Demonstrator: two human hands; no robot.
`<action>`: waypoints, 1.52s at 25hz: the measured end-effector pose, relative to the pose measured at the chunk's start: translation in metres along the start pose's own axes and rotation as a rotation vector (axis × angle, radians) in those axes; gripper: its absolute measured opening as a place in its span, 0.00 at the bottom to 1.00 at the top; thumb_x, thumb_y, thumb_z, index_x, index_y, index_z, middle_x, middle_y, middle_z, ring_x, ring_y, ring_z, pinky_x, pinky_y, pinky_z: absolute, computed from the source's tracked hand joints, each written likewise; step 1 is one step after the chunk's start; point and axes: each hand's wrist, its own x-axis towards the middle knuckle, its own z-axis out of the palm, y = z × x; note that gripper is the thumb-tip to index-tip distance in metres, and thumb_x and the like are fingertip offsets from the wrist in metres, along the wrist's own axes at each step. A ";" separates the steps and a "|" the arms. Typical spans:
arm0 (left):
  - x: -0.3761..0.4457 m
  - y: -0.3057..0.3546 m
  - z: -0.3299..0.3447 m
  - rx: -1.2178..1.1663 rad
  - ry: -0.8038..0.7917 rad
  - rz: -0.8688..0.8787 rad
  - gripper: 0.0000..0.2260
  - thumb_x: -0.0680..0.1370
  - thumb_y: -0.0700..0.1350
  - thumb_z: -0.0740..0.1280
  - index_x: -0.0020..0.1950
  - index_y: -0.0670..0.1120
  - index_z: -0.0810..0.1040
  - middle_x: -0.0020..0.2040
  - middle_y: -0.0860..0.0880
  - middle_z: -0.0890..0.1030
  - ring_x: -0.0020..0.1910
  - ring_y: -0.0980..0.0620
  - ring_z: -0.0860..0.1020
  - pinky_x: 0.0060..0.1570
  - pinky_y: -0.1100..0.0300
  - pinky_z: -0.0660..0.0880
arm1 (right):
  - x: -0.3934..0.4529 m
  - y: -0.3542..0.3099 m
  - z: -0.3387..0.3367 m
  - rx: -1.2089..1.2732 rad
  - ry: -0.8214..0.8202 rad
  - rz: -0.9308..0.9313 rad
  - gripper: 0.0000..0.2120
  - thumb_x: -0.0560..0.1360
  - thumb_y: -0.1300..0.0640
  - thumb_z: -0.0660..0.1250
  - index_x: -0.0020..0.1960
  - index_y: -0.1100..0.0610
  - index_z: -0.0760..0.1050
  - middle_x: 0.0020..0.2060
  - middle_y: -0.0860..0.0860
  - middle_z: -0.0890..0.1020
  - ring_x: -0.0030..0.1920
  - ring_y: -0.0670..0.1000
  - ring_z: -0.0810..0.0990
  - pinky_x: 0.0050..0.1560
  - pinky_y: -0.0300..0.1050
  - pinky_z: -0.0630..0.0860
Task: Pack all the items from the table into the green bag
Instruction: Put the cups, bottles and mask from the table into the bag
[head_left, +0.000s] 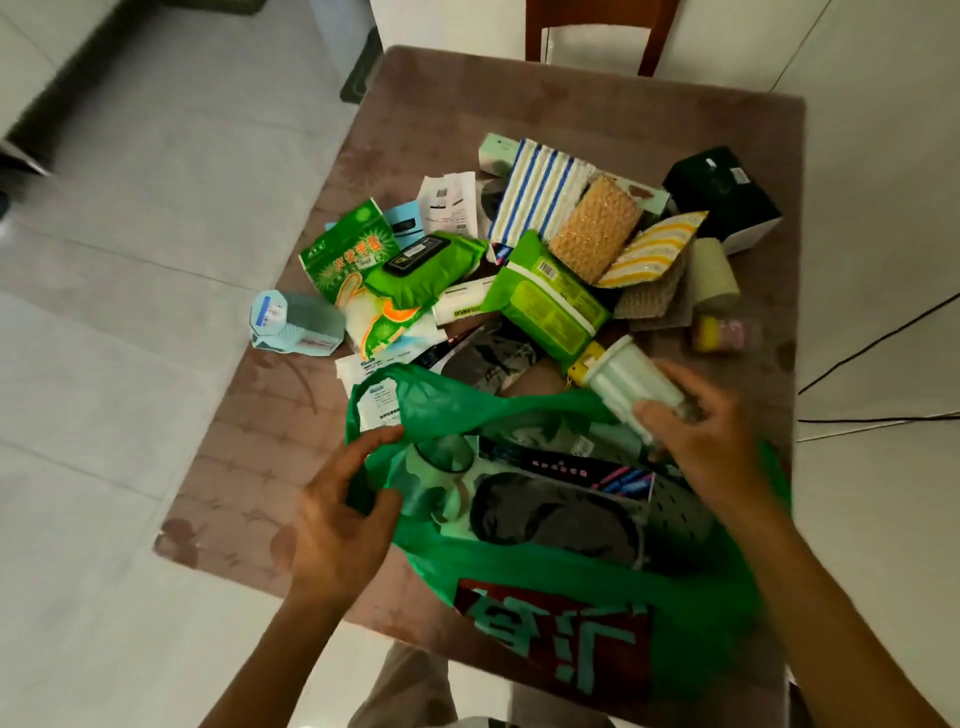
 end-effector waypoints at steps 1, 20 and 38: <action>-0.004 -0.006 0.000 -0.011 0.013 -0.078 0.23 0.68 0.24 0.66 0.56 0.46 0.79 0.30 0.43 0.72 0.24 0.59 0.69 0.20 0.62 0.68 | -0.020 0.000 0.009 0.093 -0.177 0.155 0.14 0.71 0.58 0.73 0.54 0.46 0.78 0.49 0.52 0.82 0.39 0.49 0.83 0.32 0.42 0.79; 0.149 -0.065 0.115 0.544 -0.382 -0.177 0.14 0.74 0.47 0.68 0.55 0.41 0.75 0.56 0.37 0.78 0.55 0.35 0.76 0.50 0.46 0.73 | -0.071 0.038 0.053 -0.667 -0.161 -0.080 0.04 0.76 0.52 0.66 0.50 0.48 0.76 0.49 0.40 0.75 0.49 0.40 0.72 0.48 0.31 0.70; 0.089 0.060 0.007 -0.026 -0.447 0.332 0.09 0.71 0.40 0.74 0.40 0.48 0.74 0.35 0.52 0.77 0.35 0.53 0.77 0.34 0.60 0.74 | -0.006 -0.067 0.022 -0.671 -0.253 -0.466 0.44 0.67 0.50 0.75 0.75 0.43 0.52 0.72 0.47 0.64 0.72 0.47 0.63 0.68 0.46 0.64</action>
